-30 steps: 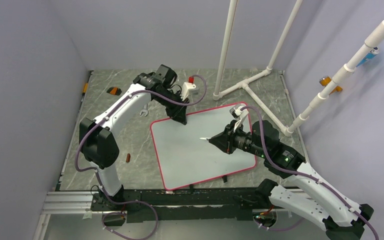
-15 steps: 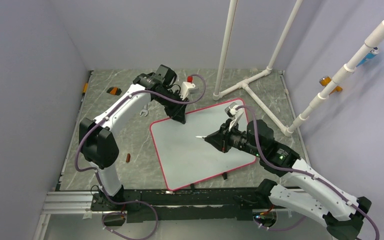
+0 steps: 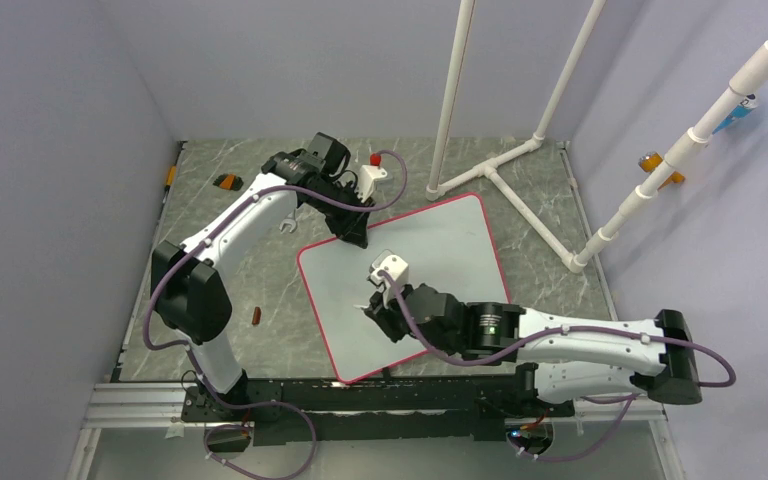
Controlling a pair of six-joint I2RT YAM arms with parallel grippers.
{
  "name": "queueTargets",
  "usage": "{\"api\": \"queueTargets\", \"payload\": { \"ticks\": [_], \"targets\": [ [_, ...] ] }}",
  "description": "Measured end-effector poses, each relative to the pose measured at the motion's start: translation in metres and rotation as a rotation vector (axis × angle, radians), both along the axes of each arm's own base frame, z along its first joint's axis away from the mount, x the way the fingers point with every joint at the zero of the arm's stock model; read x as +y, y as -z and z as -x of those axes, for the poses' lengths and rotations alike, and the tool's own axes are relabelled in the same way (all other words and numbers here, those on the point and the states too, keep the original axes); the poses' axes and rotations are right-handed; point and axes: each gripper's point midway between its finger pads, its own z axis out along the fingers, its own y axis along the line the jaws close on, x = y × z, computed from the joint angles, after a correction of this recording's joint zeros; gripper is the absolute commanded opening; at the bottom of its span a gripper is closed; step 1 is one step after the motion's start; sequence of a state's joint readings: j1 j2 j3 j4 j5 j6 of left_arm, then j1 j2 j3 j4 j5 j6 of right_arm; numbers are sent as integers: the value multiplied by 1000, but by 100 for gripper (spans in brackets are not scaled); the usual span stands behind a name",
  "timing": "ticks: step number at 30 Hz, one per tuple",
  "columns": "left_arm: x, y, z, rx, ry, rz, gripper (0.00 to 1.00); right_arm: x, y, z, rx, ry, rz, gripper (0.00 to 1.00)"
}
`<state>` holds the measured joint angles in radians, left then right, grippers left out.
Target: Write a sentence on the whiteboard
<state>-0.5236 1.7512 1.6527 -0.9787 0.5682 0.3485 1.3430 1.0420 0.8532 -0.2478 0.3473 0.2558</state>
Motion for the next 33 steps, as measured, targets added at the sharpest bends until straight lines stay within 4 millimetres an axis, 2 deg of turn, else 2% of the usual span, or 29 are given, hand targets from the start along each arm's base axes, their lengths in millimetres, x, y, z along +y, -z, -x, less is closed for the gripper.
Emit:
{"api": "queueTargets", "payload": {
  "ticks": [4,10,14,21,33],
  "targets": [
    [0,0,0,-11,-1,-6,0,10,4,-8,-34,52,22,0],
    [1,2,-1,-21,-6,-19,0,26,-3,-21,-59,108,17,0],
    [2,2,-2,-32,-10,-33,0,41,-8,-24,-65,116,13,0],
    [2,0,-1,-49,-13,-41,0,56,-10,-29,-69,136,21,0],
    [1,-1,0,-63,-13,-49,0,69,7,-39,-71,191,70,0]
  ]
}}
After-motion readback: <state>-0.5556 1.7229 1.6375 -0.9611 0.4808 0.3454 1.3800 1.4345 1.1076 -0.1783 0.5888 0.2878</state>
